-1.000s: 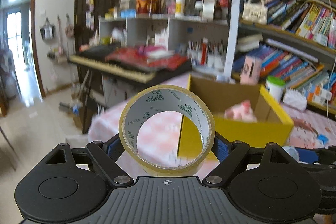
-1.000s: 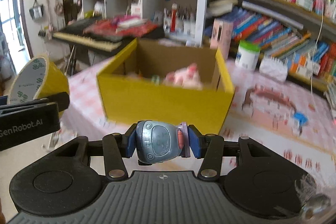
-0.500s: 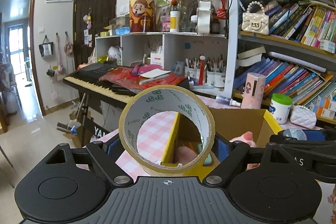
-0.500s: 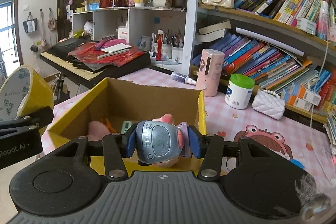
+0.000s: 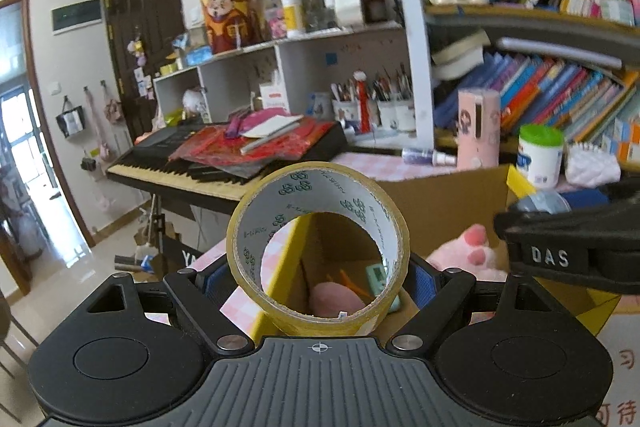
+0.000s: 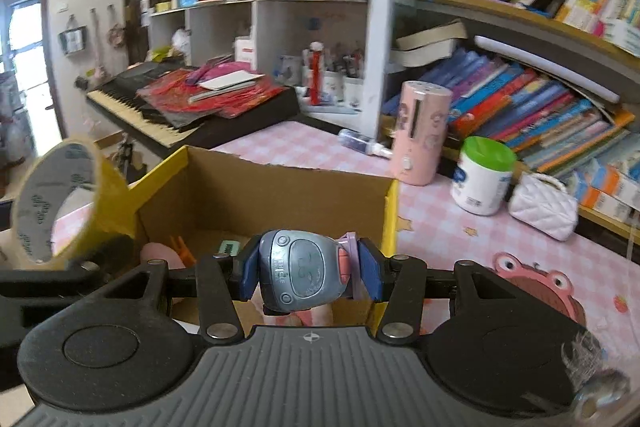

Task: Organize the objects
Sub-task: 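Lower the grey toy into the box with the right tool while the left tool lowers the tape roll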

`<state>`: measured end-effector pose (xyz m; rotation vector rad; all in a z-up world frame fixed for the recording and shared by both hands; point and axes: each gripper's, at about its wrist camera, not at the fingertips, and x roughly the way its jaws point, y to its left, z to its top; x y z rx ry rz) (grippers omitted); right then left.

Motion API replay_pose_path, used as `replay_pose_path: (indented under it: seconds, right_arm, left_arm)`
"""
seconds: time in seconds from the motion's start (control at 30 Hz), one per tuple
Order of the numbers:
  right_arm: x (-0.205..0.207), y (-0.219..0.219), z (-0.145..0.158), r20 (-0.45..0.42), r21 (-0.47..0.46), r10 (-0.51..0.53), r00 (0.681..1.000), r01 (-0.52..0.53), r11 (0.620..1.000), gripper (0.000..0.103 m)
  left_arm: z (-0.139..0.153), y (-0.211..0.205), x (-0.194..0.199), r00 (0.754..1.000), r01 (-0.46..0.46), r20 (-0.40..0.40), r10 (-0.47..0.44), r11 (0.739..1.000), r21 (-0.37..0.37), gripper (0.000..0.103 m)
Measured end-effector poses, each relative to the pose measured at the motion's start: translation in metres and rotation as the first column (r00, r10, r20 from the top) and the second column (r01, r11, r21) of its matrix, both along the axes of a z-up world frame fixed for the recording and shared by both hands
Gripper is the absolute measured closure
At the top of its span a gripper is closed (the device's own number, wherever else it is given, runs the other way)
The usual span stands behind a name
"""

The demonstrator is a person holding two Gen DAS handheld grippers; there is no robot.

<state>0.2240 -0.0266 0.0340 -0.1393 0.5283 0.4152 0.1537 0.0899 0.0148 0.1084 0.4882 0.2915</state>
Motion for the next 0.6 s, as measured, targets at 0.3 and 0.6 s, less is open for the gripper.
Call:
replay_pose_path:
  seconds: [0.3, 0.6]
  right_arm:
    - [0.040, 0.008, -0.010, -0.104, -0.023, 0.112, 0.988, -0.115, 0.993, 0.056]
    - [0.065, 0.021, -0.025, -0.211, -0.053, 0.191, 0.959, -0.206, 0.977, 0.056]
  left_arm:
    - [-0.014, -0.010, 0.027, 0.995, 0.025, -0.094, -0.025, 1.000, 0.001, 0.017]
    - [-0.029, -0.011, 0.042, 0.983, 0.029, -0.180, -0.032, 0.999, -0.020, 0.017]
